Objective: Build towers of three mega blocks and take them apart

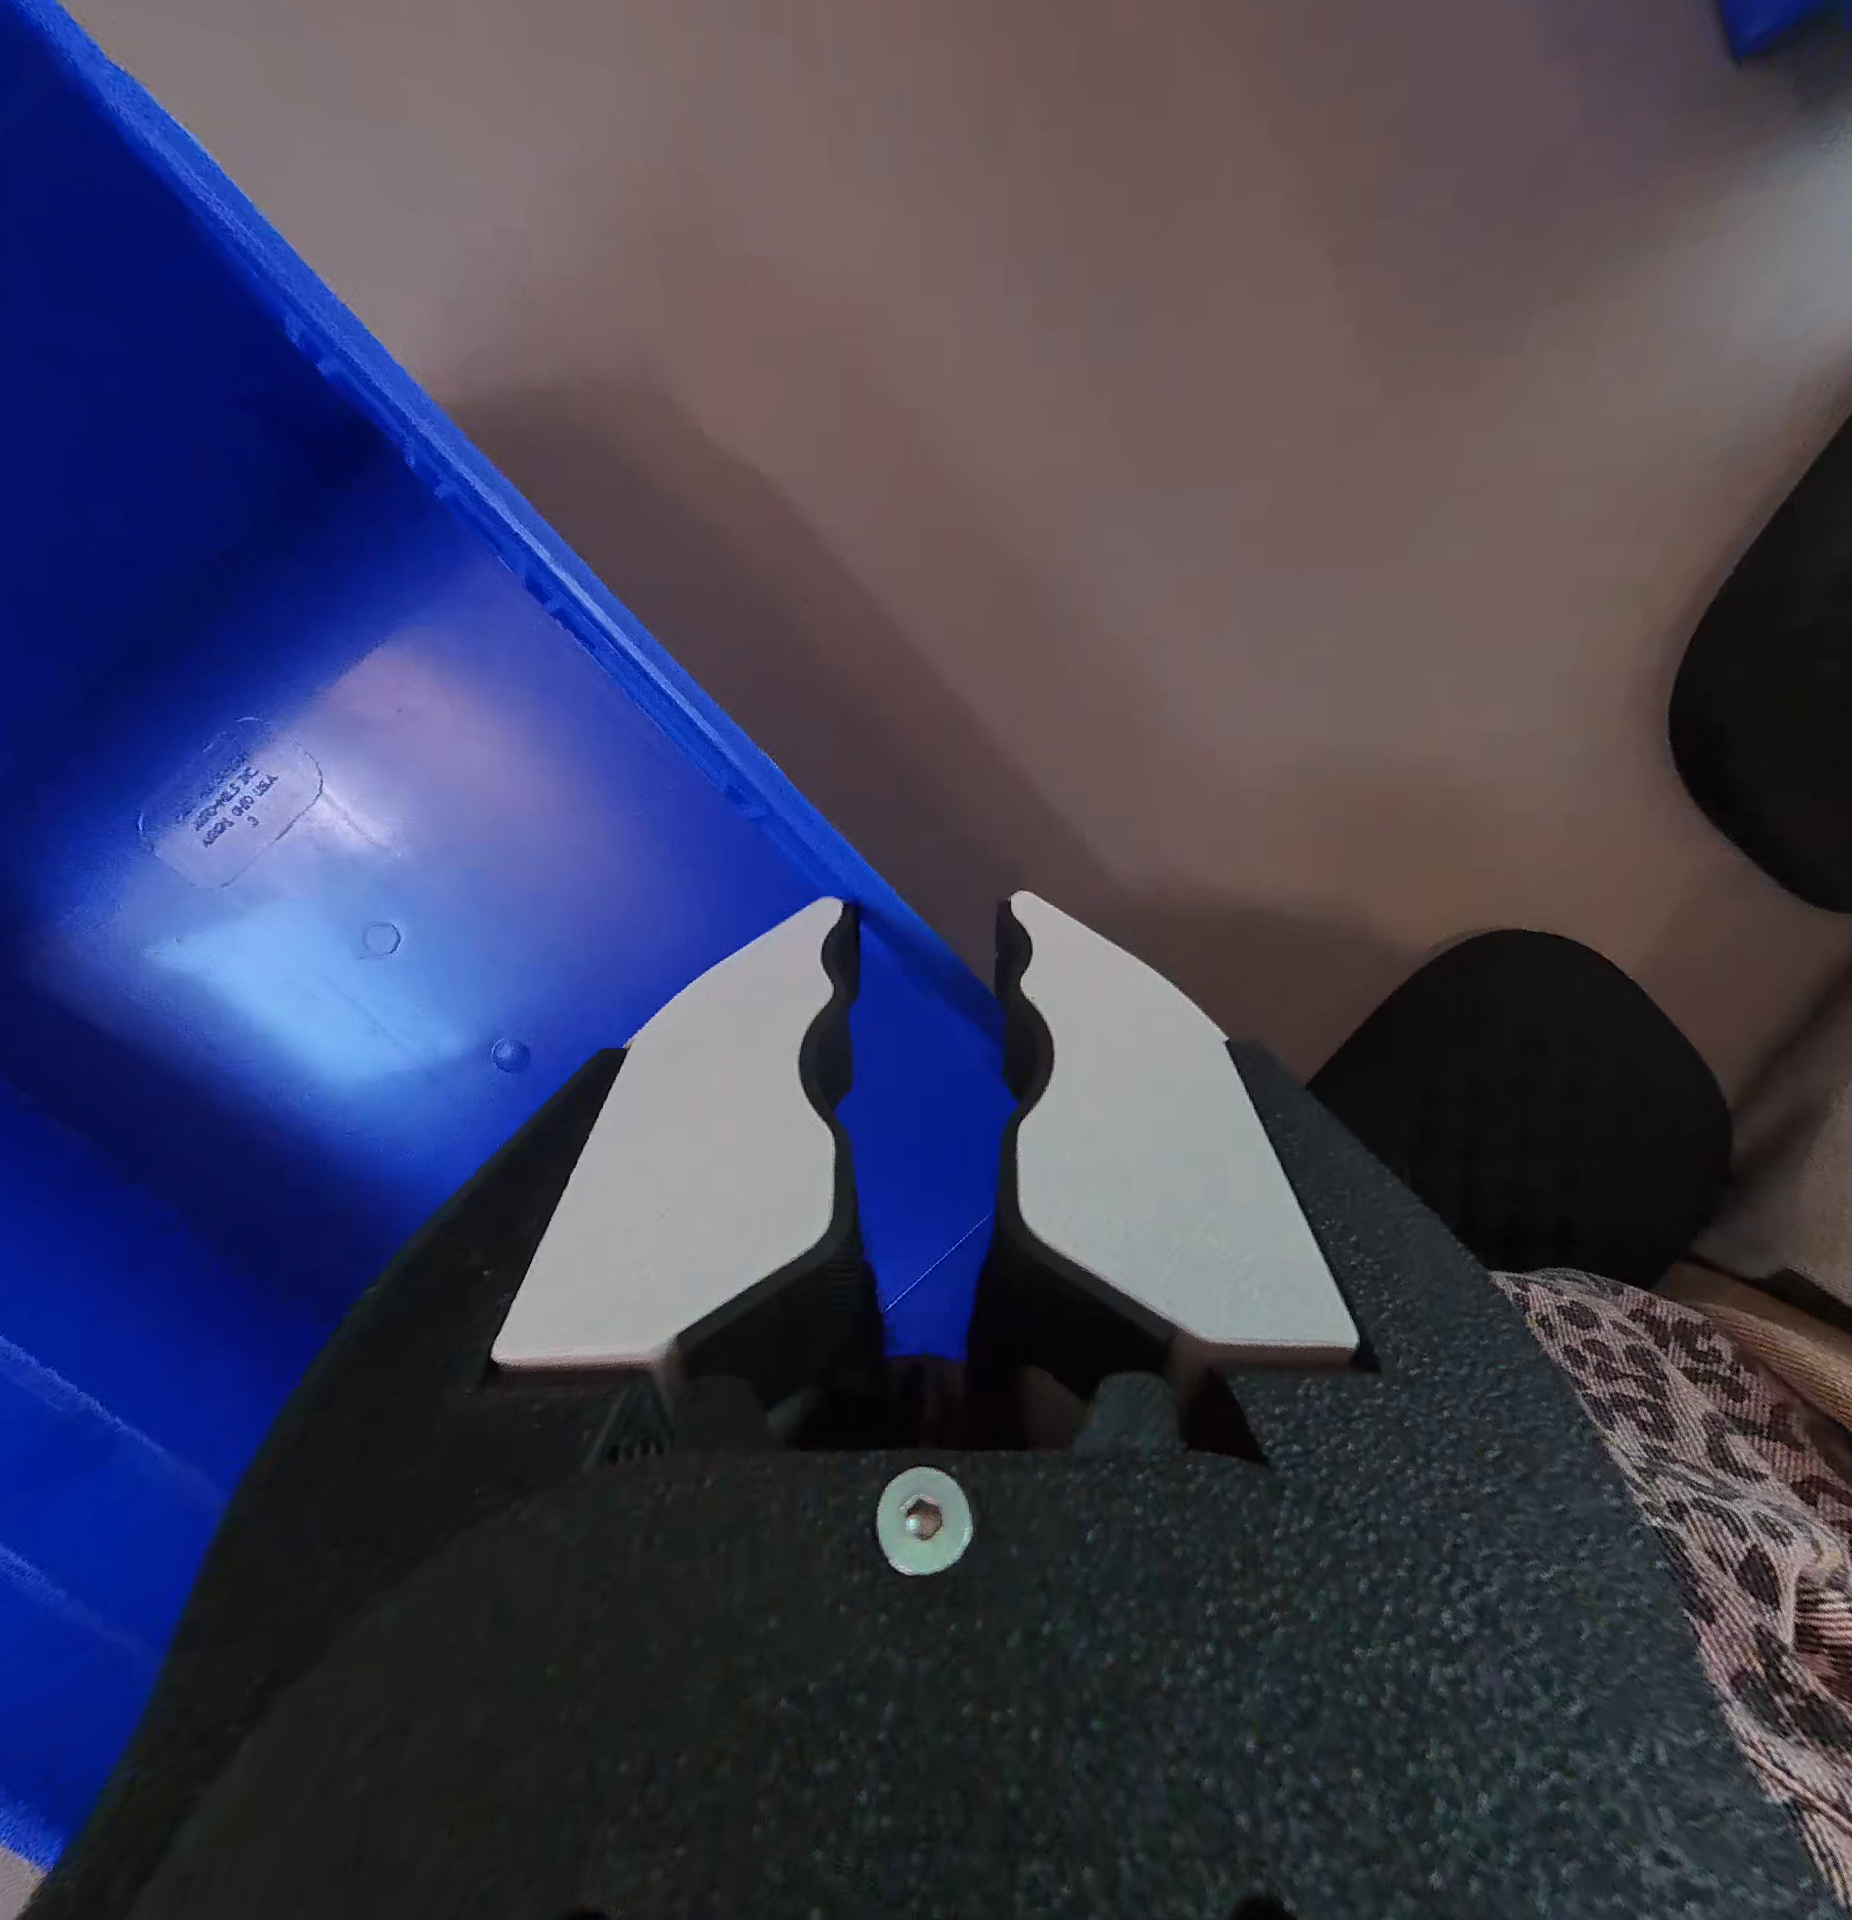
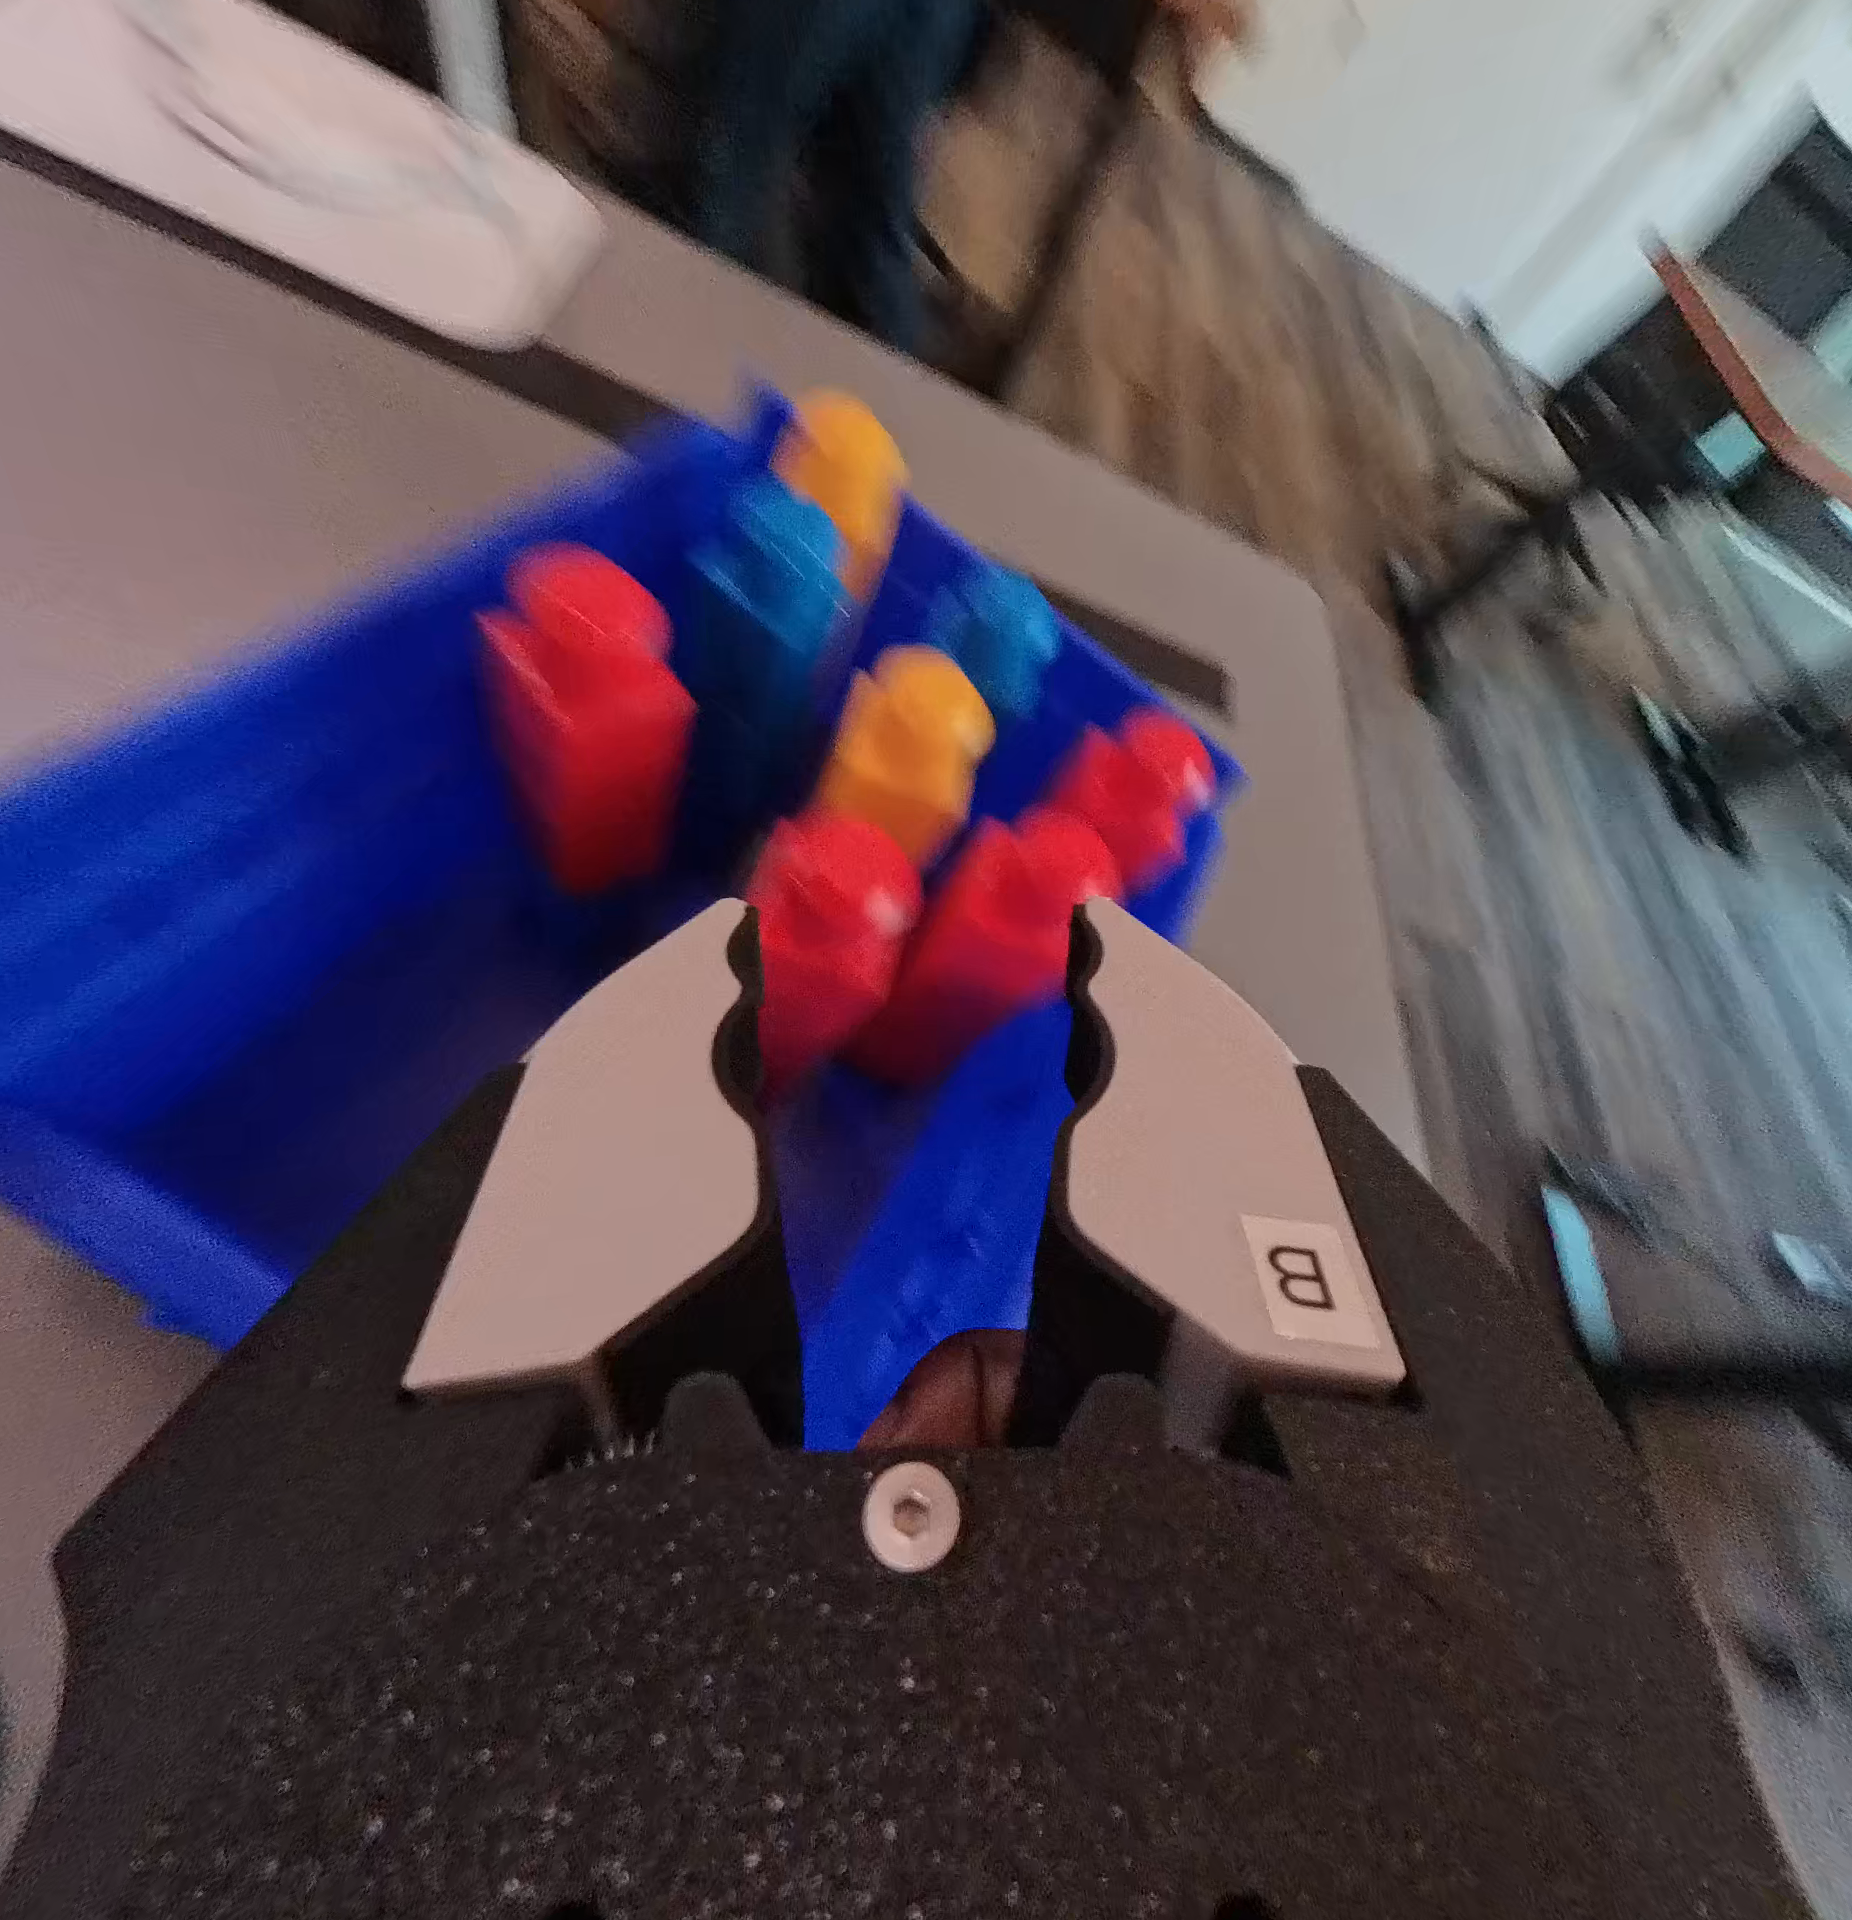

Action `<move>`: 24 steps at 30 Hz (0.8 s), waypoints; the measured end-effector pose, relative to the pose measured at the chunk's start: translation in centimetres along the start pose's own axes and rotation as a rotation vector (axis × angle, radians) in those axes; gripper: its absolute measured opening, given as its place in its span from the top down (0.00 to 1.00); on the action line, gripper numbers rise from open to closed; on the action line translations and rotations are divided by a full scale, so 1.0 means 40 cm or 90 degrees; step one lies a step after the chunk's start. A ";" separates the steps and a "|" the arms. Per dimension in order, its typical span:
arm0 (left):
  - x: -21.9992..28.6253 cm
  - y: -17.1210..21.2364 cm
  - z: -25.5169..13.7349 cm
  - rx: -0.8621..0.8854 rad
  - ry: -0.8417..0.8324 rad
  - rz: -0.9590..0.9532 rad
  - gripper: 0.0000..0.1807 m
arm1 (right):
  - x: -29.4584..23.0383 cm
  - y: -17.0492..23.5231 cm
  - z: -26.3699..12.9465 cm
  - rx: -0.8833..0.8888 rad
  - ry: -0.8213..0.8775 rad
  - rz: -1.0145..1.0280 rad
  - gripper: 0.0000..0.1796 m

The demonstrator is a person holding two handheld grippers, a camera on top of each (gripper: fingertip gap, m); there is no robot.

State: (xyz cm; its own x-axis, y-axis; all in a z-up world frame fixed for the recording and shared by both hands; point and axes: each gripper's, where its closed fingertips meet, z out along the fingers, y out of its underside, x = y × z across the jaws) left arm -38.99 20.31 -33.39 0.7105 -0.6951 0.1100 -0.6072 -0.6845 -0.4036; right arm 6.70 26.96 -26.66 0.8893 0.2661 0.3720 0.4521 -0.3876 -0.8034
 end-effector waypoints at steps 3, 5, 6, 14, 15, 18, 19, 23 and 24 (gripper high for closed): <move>0.002 -0.006 -0.012 0.019 -0.003 0.008 0.87 | -0.108 -0.109 0.014 0.075 -0.180 -0.013 0.68; 0.004 -0.009 -0.022 0.031 -0.006 0.015 0.87 | -0.141 -0.114 0.058 0.034 -0.232 -0.032 0.69; 0.005 -0.010 -0.026 0.037 -0.008 0.018 0.87 | -0.148 -0.106 0.085 0.005 -0.235 -0.049 0.70; 0.002 0.001 -0.035 0.038 -0.015 0.029 0.86 | -0.197 -0.057 0.190 -0.123 -0.234 -0.152 0.74; 0.002 0.000 -0.035 0.039 -0.014 0.030 0.86 | -0.197 -0.051 0.197 -0.132 -0.231 -0.157 0.77; 0.002 0.000 -0.035 0.039 -0.016 0.034 0.86 | -0.200 -0.055 0.199 -0.135 -0.228 -0.149 0.78; 0.002 0.000 -0.035 0.038 -0.017 0.036 0.86 | -0.200 -0.055 0.200 -0.139 -0.226 -0.144 0.78; 0.006 0.000 -0.034 0.034 -0.018 0.042 0.86 | -0.196 -0.051 0.202 -0.149 -0.220 -0.123 0.78; 0.007 0.001 -0.034 0.032 -0.018 0.042 0.86 | -0.195 -0.049 0.201 -0.152 -0.221 -0.116 0.78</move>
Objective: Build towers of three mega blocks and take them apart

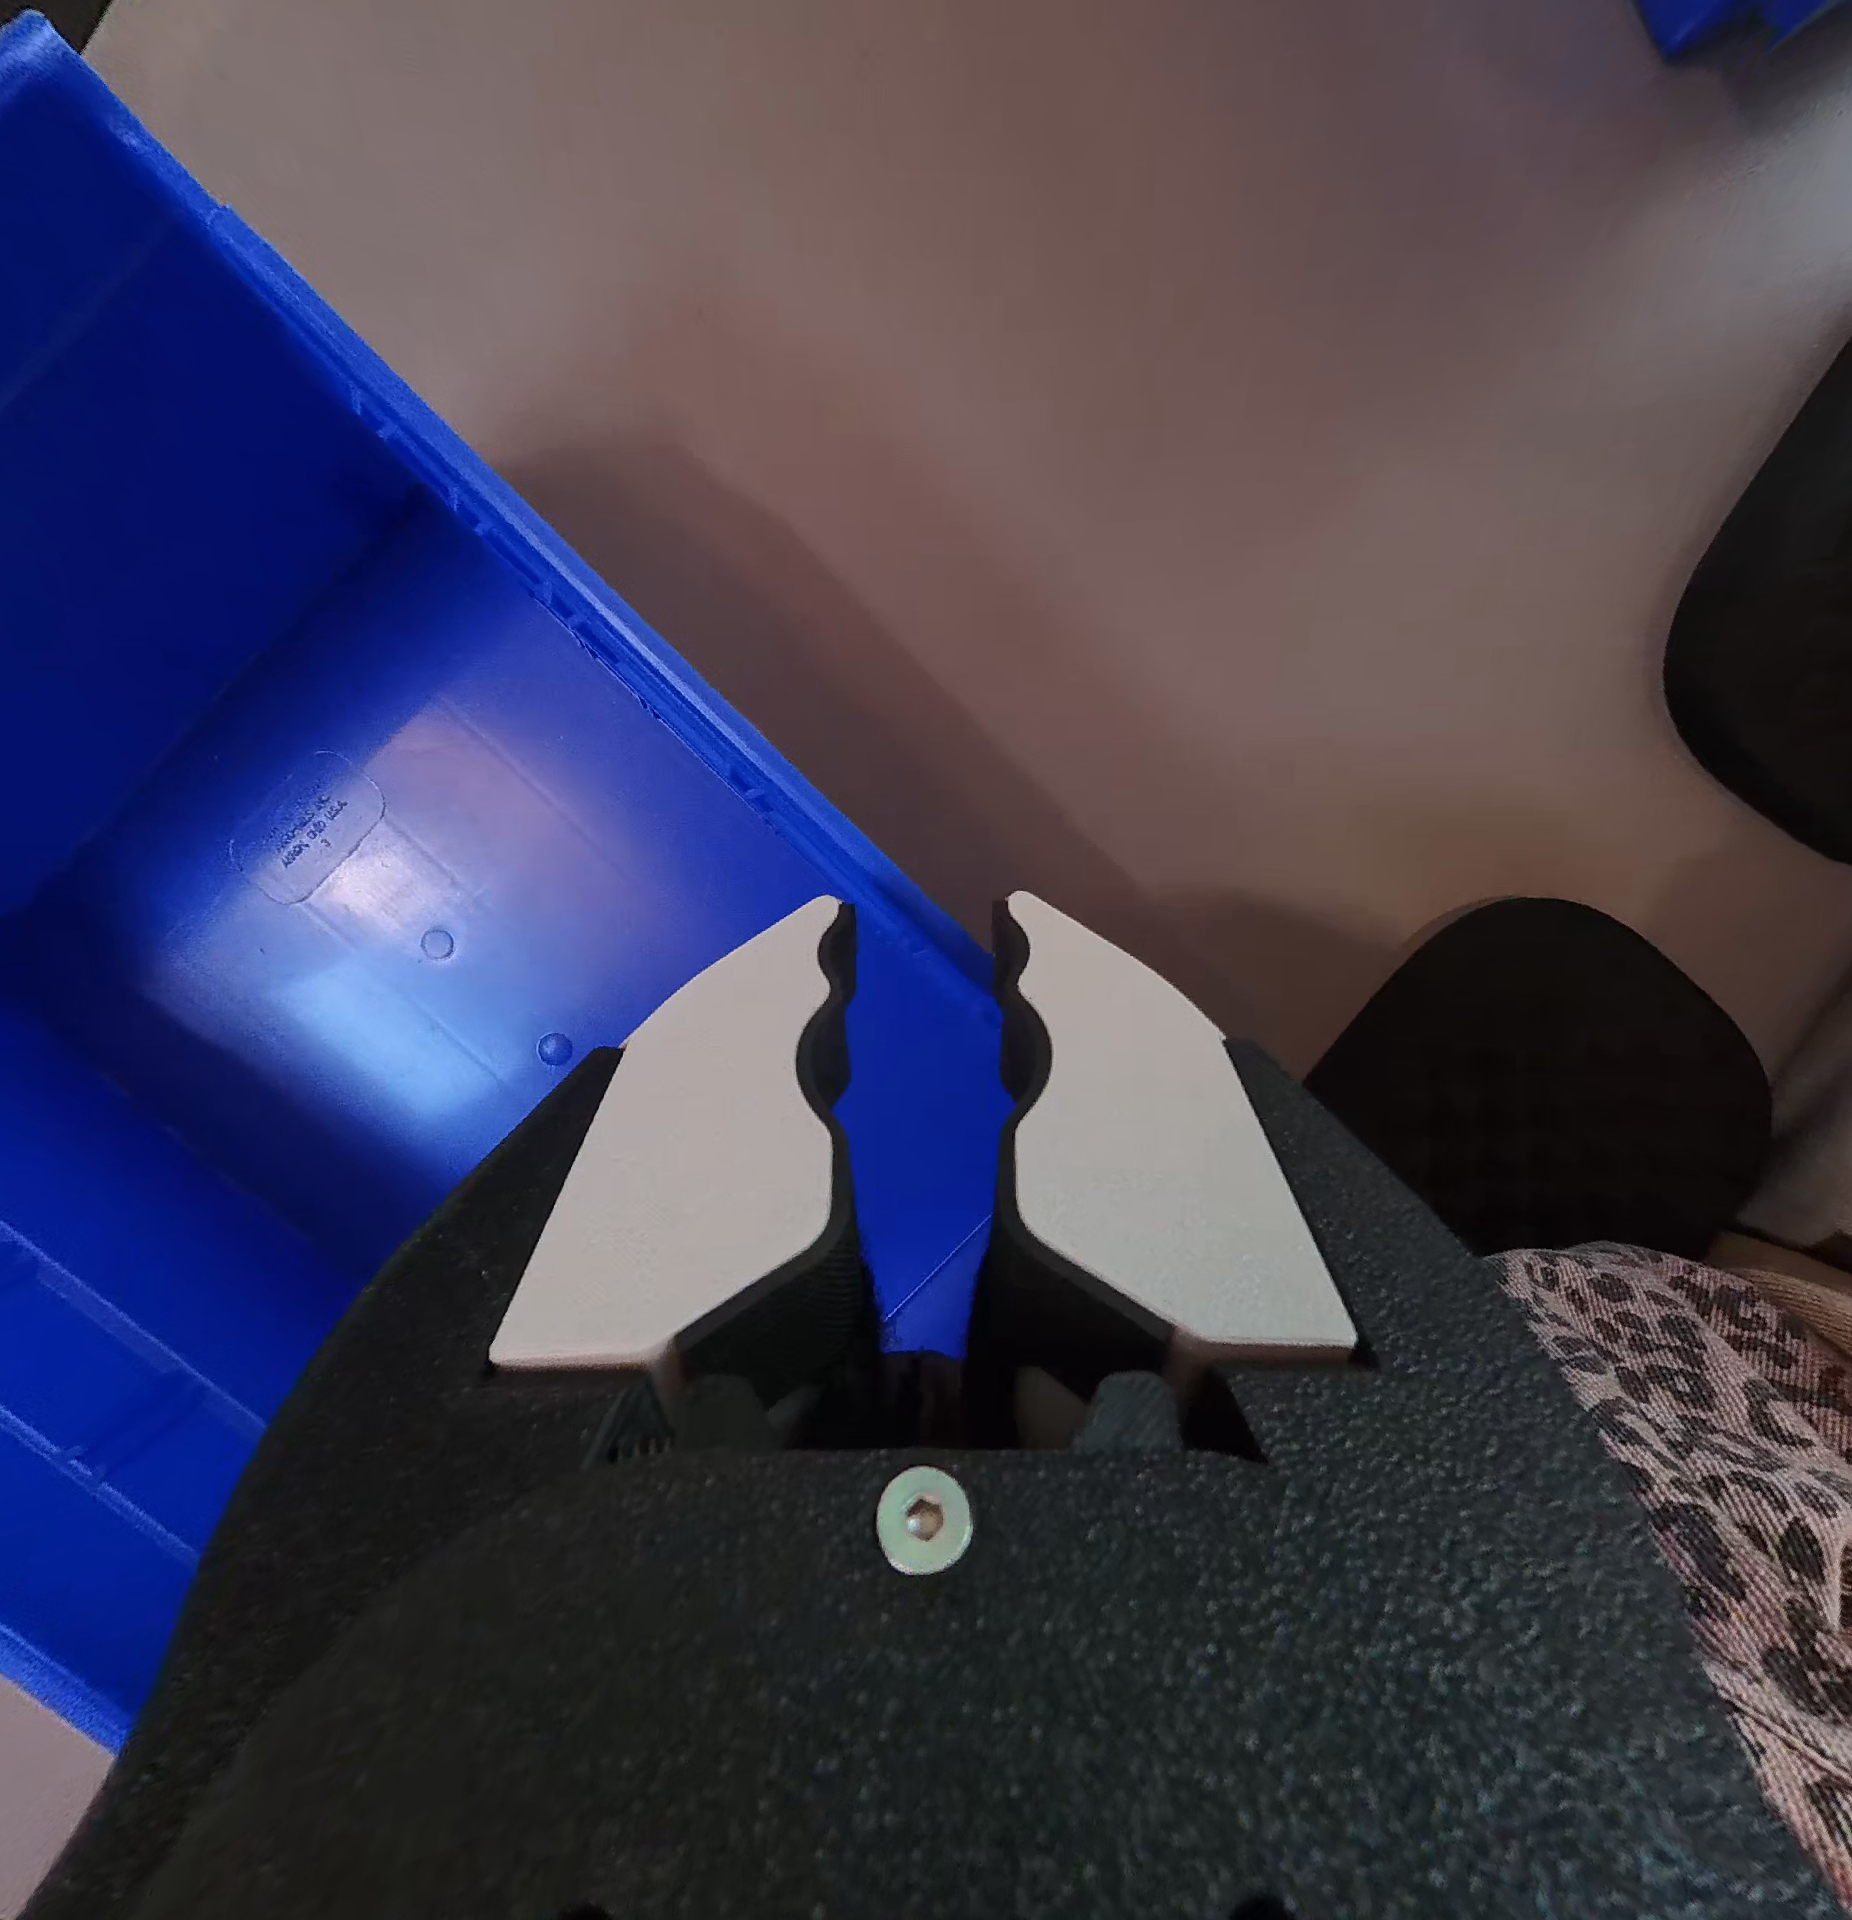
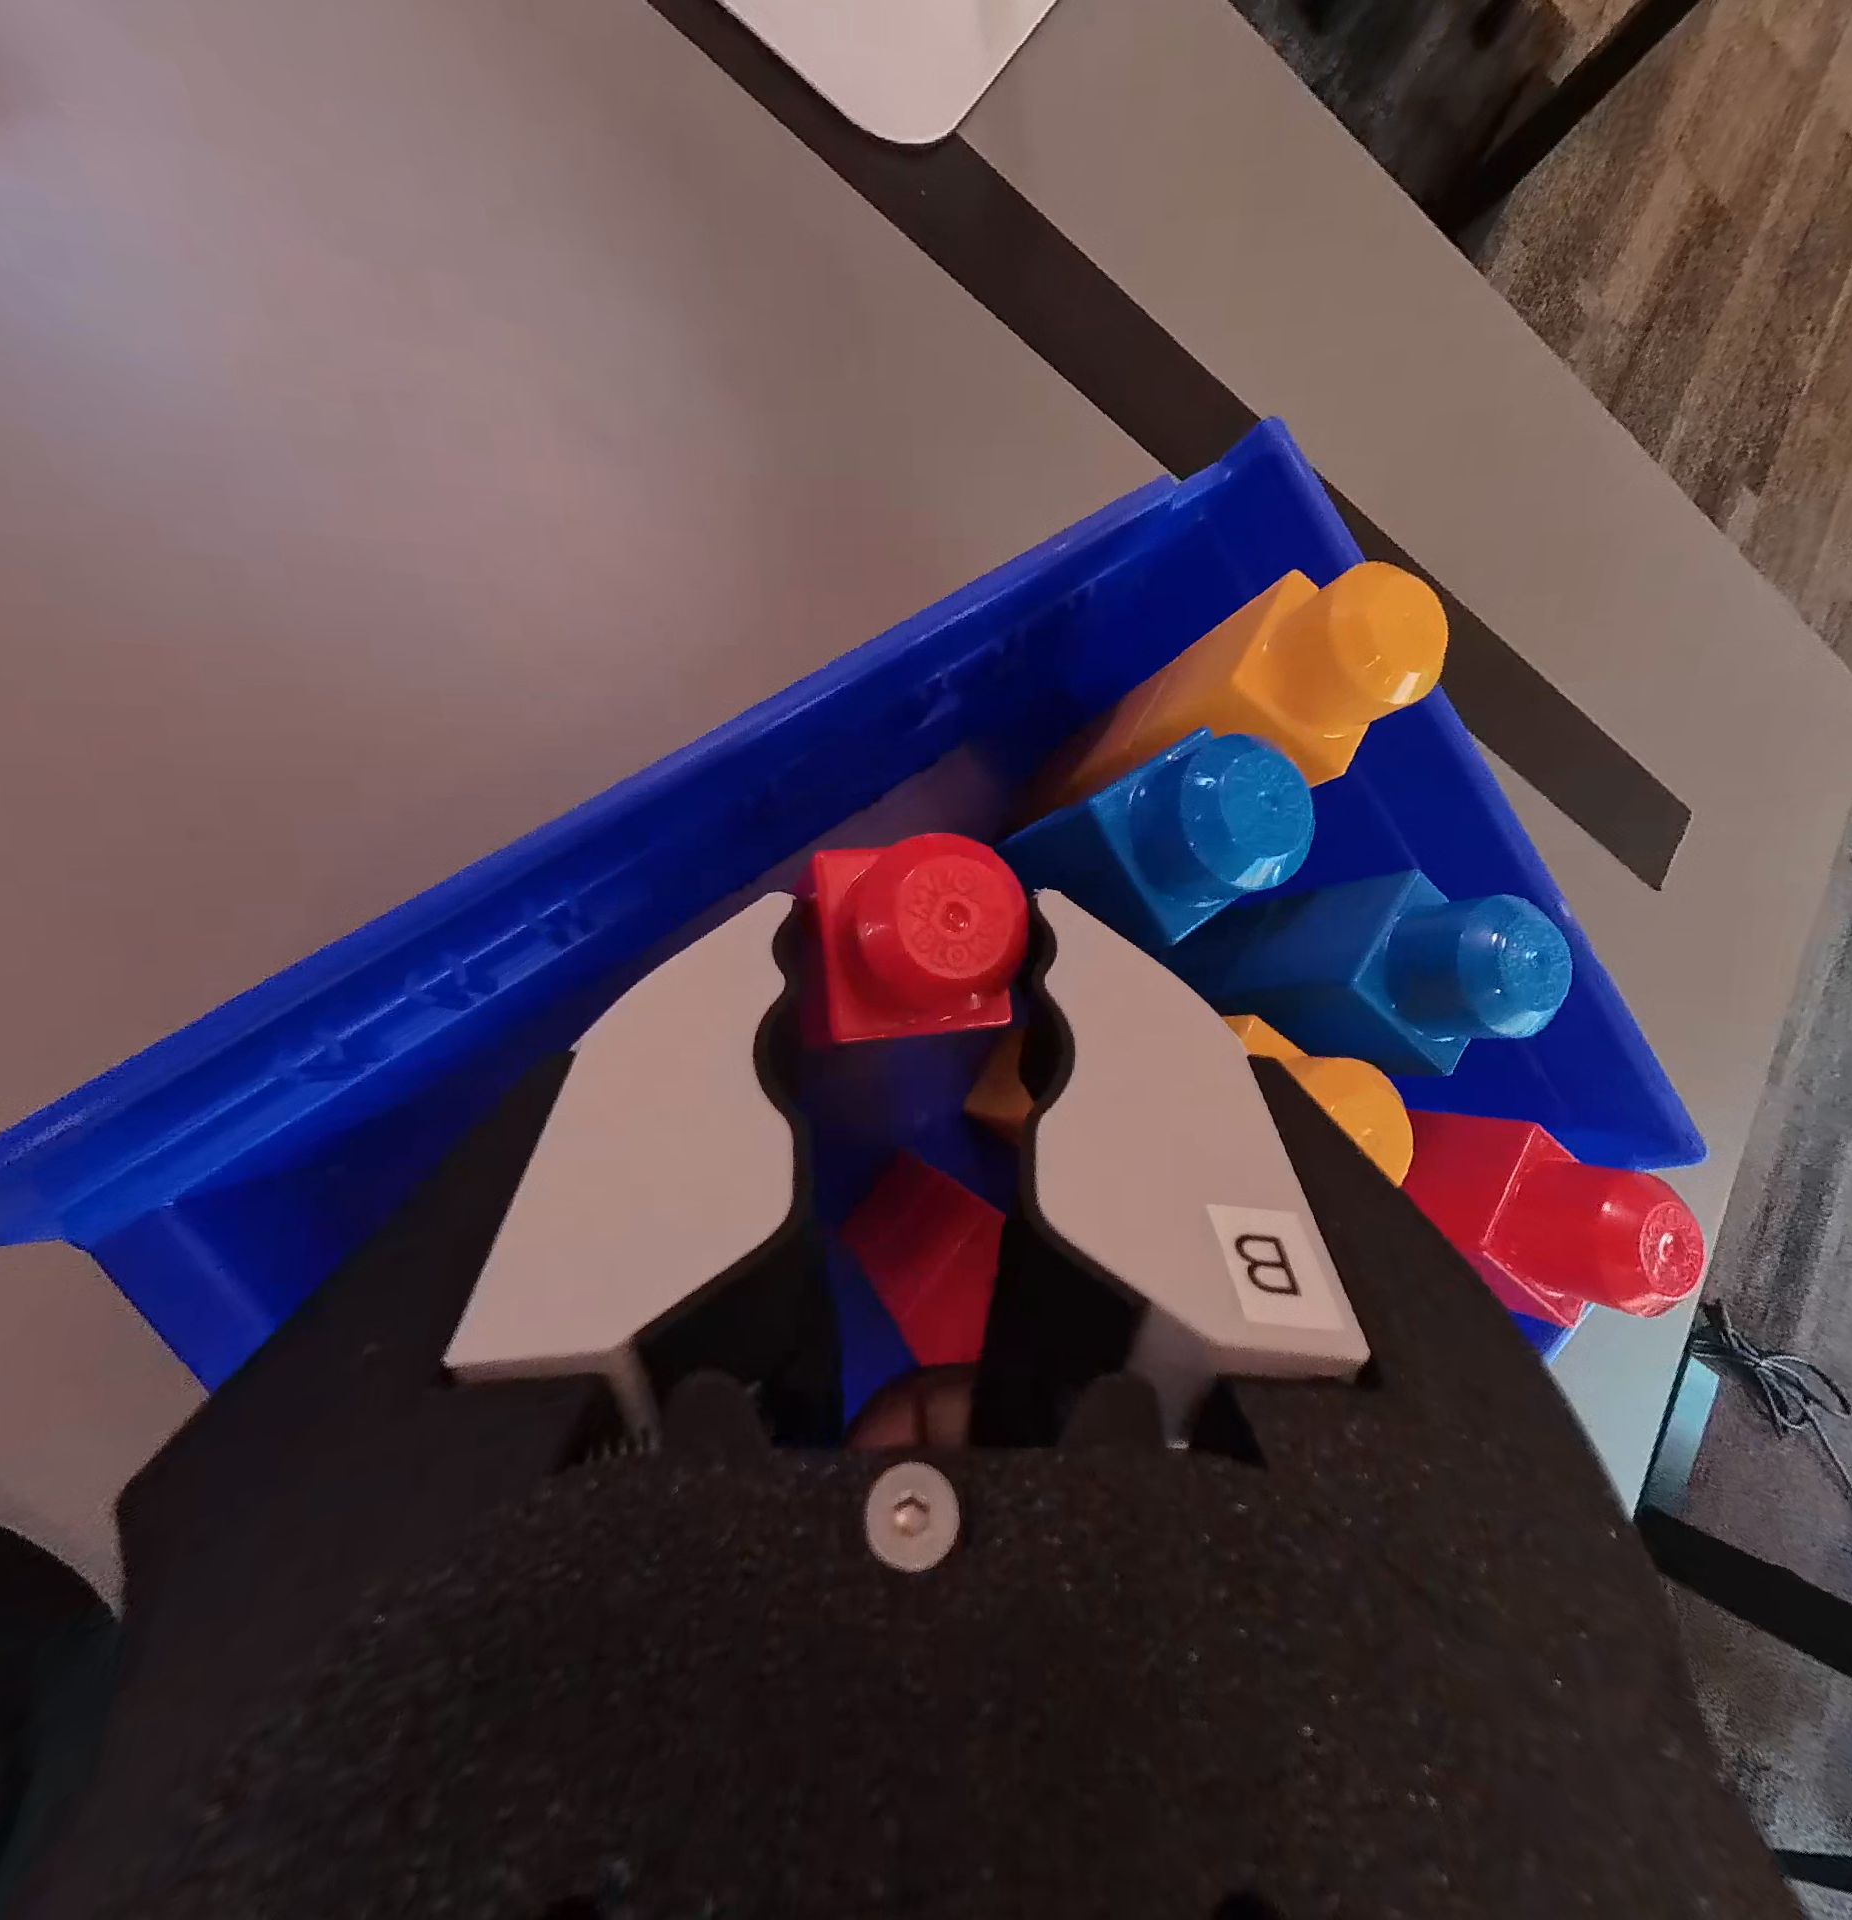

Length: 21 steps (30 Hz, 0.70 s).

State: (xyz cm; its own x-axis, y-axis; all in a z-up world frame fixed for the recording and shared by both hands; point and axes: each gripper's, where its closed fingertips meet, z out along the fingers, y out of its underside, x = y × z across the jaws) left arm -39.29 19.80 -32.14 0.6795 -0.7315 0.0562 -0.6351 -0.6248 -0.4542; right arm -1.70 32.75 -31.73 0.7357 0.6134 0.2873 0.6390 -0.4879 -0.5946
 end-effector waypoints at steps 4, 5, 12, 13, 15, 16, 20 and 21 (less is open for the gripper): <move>0.003 -0.001 0.003 -0.006 -0.001 0.005 0.86 | 0.000 0.007 -0.003 -0.010 -0.003 0.006 0.79; 0.004 -0.003 0.004 -0.007 -0.001 0.006 0.86 | 0.000 0.005 -0.001 -0.008 -0.003 0.002 0.79; 0.007 -0.004 0.007 -0.015 -0.007 0.016 0.86 | 0.002 -0.002 0.003 -0.012 0.003 -0.017 0.78; 0.005 -0.006 0.006 -0.010 -0.008 0.015 0.86 | 0.004 0.000 0.003 -0.022 0.006 -0.034 0.77; 0.003 -0.011 0.003 0.002 -0.007 0.019 0.86 | 0.003 0.011 0.004 -0.048 0.004 -0.057 0.76; 0.005 -0.014 0.001 0.011 -0.002 0.021 0.85 | 0.003 0.010 0.004 -0.046 0.002 -0.059 0.73; 0.007 -0.012 -0.001 0.021 0.010 0.016 0.85 | 0.002 -0.033 -0.030 0.026 -0.011 -0.032 0.63; 0.005 -0.009 0.001 0.017 0.012 0.011 0.85 | 0.005 -0.047 -0.049 0.052 -0.005 -0.026 0.61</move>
